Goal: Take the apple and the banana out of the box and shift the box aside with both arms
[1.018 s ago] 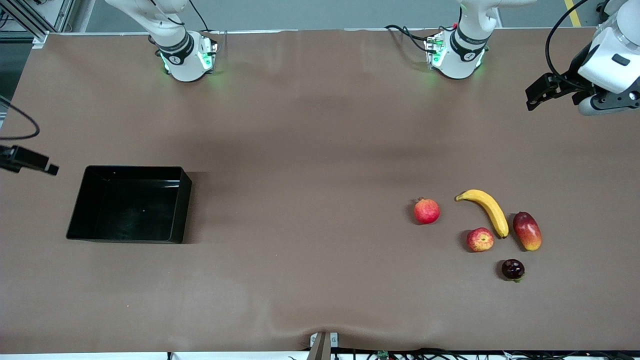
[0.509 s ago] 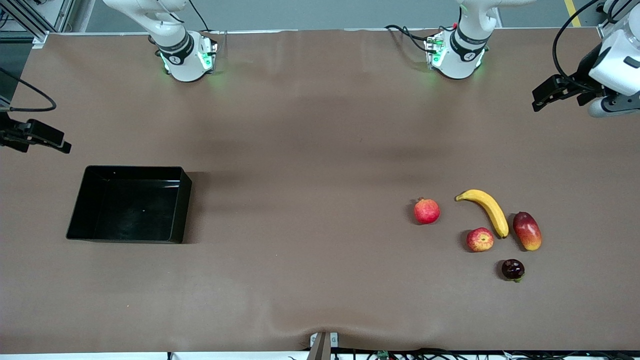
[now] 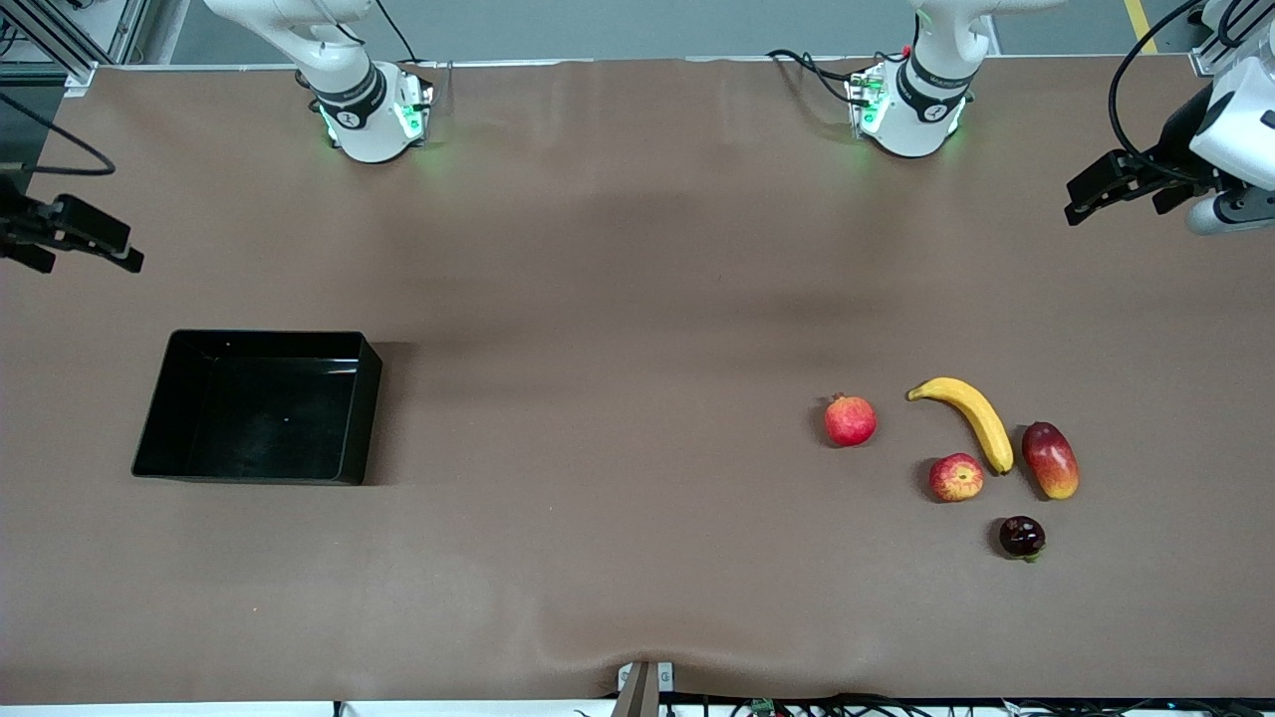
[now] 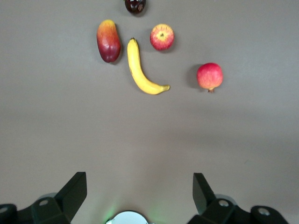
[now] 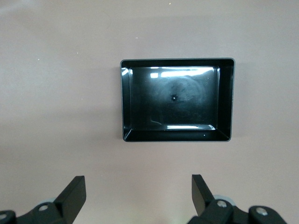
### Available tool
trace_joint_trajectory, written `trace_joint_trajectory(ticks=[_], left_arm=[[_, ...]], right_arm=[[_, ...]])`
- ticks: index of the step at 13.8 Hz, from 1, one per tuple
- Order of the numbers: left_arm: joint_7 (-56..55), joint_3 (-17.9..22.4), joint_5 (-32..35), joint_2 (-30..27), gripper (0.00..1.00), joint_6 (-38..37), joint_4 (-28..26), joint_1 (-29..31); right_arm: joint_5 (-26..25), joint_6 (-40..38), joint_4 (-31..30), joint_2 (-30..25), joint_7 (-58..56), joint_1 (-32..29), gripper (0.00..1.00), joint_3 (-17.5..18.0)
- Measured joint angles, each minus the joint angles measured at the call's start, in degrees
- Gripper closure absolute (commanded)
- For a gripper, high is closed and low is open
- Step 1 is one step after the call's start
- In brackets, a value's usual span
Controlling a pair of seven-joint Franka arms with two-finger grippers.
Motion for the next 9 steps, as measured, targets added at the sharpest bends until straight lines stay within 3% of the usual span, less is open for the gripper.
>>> trace_joint_trajectory(ticks=[9], left_arm=[[0.28,-0.46,0.00,2.42,0.00,0.02,2.67,-0.42]], right_arm=[[-0.52,0.00,-0.91,-0.25,-1.43,0.07,0.00,-0.03]])
